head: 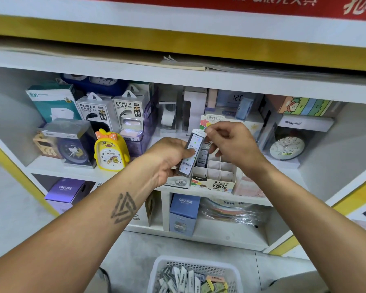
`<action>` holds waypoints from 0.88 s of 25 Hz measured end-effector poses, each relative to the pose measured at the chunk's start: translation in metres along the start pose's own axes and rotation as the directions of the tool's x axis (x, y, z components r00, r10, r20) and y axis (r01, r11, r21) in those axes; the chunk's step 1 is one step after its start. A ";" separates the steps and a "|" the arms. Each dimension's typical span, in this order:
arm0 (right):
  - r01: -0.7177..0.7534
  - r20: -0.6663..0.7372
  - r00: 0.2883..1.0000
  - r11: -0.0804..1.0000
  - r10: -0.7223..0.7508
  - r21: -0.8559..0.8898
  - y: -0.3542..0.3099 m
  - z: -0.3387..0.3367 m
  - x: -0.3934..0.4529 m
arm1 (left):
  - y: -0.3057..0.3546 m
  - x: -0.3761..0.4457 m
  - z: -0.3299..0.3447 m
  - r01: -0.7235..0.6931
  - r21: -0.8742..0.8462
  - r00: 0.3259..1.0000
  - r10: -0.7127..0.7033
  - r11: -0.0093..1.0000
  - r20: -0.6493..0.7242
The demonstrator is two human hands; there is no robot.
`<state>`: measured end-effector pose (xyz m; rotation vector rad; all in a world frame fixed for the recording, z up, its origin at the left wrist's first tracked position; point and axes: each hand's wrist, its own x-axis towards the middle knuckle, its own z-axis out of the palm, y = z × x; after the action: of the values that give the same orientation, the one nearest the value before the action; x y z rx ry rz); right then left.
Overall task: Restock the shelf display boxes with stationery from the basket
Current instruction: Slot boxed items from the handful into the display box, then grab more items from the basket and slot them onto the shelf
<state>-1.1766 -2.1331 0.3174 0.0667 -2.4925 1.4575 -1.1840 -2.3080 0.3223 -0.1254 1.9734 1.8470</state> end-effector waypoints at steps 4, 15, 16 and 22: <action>-0.029 0.033 0.999 0.991 0.025 0.130 -0.005 0.001 -0.002 | -0.010 0.005 0.006 -0.053 0.177 0.998 0.057 0.983 -0.016; 0.229 0.031 0.971 0.872 -0.239 -0.433 0.013 -0.011 -0.008 | -0.041 0.003 0.022 -0.396 0.893 0.904 0.261 0.212 0.339; 0.236 0.052 0.970 0.865 -0.239 -0.442 0.014 -0.011 -0.008 | -0.043 0.003 0.023 -0.407 0.892 0.901 0.247 0.198 0.357; 0.226 0.108 0.974 0.903 -0.201 -0.365 0.018 -0.010 -0.011 | -0.045 0.003 0.024 -0.413 0.892 0.901 0.223 0.183 0.372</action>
<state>-1.1669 -2.1166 0.3042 0.3121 -2.6721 0.8886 -1.1646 -2.2886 0.2786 0.8715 2.7622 0.3765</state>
